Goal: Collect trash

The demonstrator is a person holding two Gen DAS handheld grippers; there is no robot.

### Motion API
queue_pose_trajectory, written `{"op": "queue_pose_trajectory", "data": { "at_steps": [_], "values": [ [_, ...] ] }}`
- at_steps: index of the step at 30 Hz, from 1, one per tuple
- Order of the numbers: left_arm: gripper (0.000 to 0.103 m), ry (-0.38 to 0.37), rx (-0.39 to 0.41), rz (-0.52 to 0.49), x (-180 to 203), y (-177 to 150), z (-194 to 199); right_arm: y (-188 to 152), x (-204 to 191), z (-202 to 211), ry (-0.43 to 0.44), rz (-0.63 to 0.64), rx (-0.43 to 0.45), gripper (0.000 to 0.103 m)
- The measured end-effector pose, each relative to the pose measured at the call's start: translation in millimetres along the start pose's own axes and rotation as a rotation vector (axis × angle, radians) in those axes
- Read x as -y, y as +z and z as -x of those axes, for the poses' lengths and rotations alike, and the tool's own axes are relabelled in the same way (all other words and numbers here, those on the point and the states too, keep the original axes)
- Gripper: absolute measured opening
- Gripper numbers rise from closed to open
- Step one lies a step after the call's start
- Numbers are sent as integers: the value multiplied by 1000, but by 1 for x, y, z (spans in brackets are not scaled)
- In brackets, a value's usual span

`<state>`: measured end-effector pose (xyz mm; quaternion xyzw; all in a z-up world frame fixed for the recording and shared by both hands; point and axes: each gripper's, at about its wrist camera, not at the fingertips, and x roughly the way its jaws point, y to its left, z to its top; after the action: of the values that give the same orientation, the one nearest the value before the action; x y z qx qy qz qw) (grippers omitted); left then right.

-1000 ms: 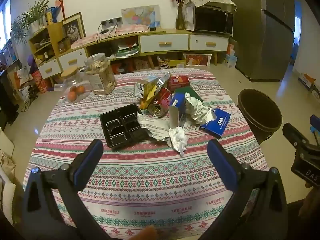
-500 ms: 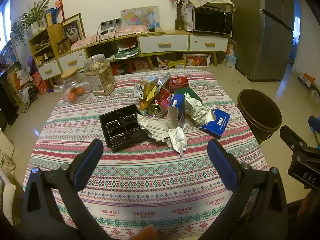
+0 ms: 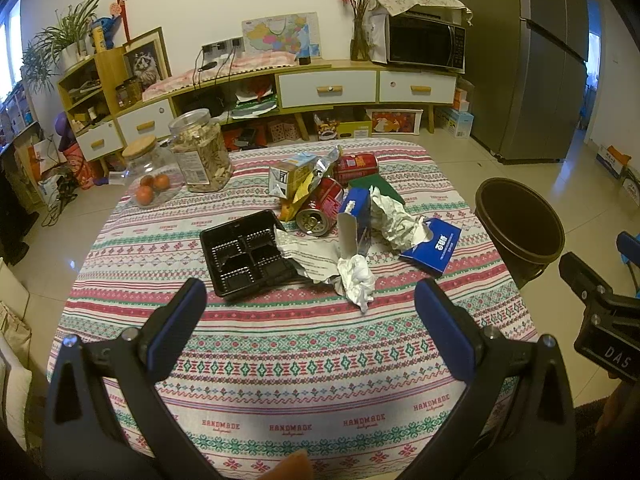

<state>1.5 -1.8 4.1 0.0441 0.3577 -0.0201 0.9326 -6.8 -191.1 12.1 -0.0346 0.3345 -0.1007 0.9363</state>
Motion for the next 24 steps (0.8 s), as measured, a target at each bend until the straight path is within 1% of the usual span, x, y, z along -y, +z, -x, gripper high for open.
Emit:
{"op": "queue_pose_trajectory", "data": {
  "at_steps": [24],
  "values": [
    [103,-1,2,1,0,-2,-1,-1,-1,0,-1,4,-2,103]
  ]
}}
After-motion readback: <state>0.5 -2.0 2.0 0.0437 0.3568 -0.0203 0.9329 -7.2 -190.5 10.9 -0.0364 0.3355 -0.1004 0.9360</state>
